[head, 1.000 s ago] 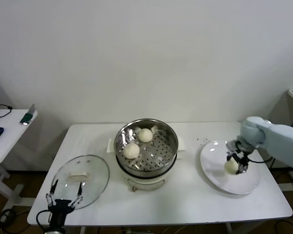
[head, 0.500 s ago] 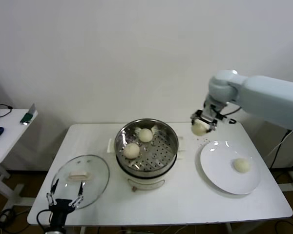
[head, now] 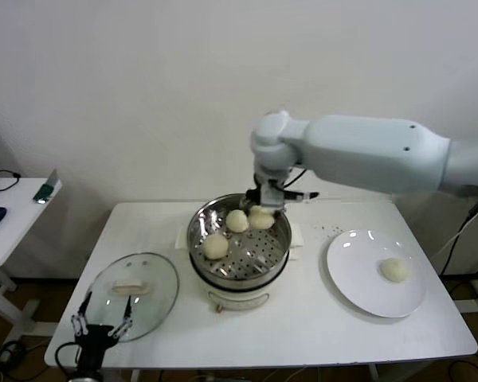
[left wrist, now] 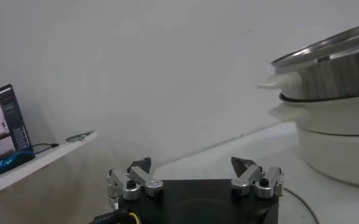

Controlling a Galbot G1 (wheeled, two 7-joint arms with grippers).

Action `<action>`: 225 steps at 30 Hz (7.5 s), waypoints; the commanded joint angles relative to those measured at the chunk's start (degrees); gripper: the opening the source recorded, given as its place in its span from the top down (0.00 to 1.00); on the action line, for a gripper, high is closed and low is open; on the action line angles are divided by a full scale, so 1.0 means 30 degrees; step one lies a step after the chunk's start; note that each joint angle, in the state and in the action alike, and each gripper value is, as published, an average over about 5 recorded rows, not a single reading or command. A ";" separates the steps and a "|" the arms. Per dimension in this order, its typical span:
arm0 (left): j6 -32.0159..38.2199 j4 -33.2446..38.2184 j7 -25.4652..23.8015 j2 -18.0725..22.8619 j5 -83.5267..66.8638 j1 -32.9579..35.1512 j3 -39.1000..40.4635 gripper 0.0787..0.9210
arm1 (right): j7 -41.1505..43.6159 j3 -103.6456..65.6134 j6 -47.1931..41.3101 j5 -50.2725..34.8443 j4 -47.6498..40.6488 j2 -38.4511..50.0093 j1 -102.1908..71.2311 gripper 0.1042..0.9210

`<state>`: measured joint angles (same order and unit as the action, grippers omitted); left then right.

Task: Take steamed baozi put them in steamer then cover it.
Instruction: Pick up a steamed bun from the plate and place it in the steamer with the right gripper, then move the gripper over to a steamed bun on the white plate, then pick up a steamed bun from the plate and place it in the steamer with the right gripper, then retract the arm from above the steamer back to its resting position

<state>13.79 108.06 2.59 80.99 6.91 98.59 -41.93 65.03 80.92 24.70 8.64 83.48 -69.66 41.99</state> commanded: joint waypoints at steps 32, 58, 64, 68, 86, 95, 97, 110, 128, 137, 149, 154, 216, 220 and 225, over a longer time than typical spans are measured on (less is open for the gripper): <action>0.0067 -0.0471 0.0013 -0.0272 -0.0004 0.0009 -0.0002 0.12 | -0.0288 -0.0162 0.1088 0.2085 -0.0449 -0.1544 -0.2099 0.12; -0.0397 0.0083 -0.0073 0.0076 0.0506 -0.0838 0.0674 0.12 | -0.1667 0.1672 -1.2540 -0.9515 -0.3465 1.0792 -0.0553 0.12; -0.0396 0.0182 -0.0064 0.0075 0.0449 -0.0655 0.0370 0.12 | -0.0389 -0.2746 -1.2320 -0.6073 -0.5228 1.3138 -0.6251 0.12; -0.0441 0.0157 -0.0056 0.0058 0.0471 -0.0525 0.0214 0.12 | 0.0002 -0.6056 -1.1273 -0.3758 -0.6506 1.3415 -0.9939 0.12; -0.0880 -0.0010 -0.0027 0.0360 0.1259 -0.0699 0.0315 0.12 | 0.0114 -1.1484 -0.7890 0.1355 -1.2259 1.0226 -1.4200 0.12; -0.0961 -0.0094 -0.0007 0.0359 0.1309 -0.0799 0.0254 0.12 | 0.0122 -1.1357 -0.8014 0.1347 -1.2914 0.8867 -1.4076 0.12; -0.0977 -0.0086 -0.0003 0.0360 0.1313 -0.0810 0.0247 0.12 | 0.0137 -1.1180 -0.8006 0.1407 -1.3046 0.8696 -1.4008 0.12; -0.1311 0.0129 -0.0013 0.0316 0.0761 -0.0781 0.0248 0.12 | 0.0201 -1.0807 -0.7955 0.1498 -1.3167 0.8536 -1.3966 0.14; -0.1236 0.0545 -0.0077 0.0356 0.0811 -0.0618 0.0546 0.12 | -0.0267 -0.5097 -0.9910 -0.5717 -1.0867 0.8679 -0.7124 0.31; -0.1245 0.1246 -0.0303 0.0363 0.0852 -0.0255 0.1265 0.12 | -0.1260 0.1362 -1.2513 -1.3811 -0.8435 0.5939 0.0772 0.30; -0.1473 0.1866 -0.0625 0.0273 0.1125 -0.0091 0.1776 0.12 | -0.3992 0.5091 -1.5286 -2.2054 -0.5893 0.0619 0.3502 0.30; -0.1319 0.1899 -0.0691 0.0205 0.1249 0.0016 0.1799 0.12 | -0.4709 0.6306 -1.5774 -2.2799 -0.5238 -0.1070 0.3161 0.29; -0.1585 0.0815 0.0194 -0.0184 0.2754 -0.0905 0.1011 0.12 | -0.9985 -0.3508 -0.8987 -1.8718 -0.2534 1.0093 -0.4163 0.12; -0.1692 0.1006 0.0238 -0.0187 0.2895 -0.0848 0.0938 0.12 | -1.1949 -0.8368 -0.7912 -1.7765 -0.1834 1.1630 -0.8465 0.12; -0.1711 0.1250 0.0366 -0.0099 0.3303 -0.0636 0.0997 0.12 | -1.4044 -1.4256 -0.6611 -1.6253 -0.1063 1.2171 -1.3834 0.12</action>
<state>9.00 111.31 3.22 80.56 15.31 96.31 -39.03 35.34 68.23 -3.41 -46.10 75.93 -43.29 26.07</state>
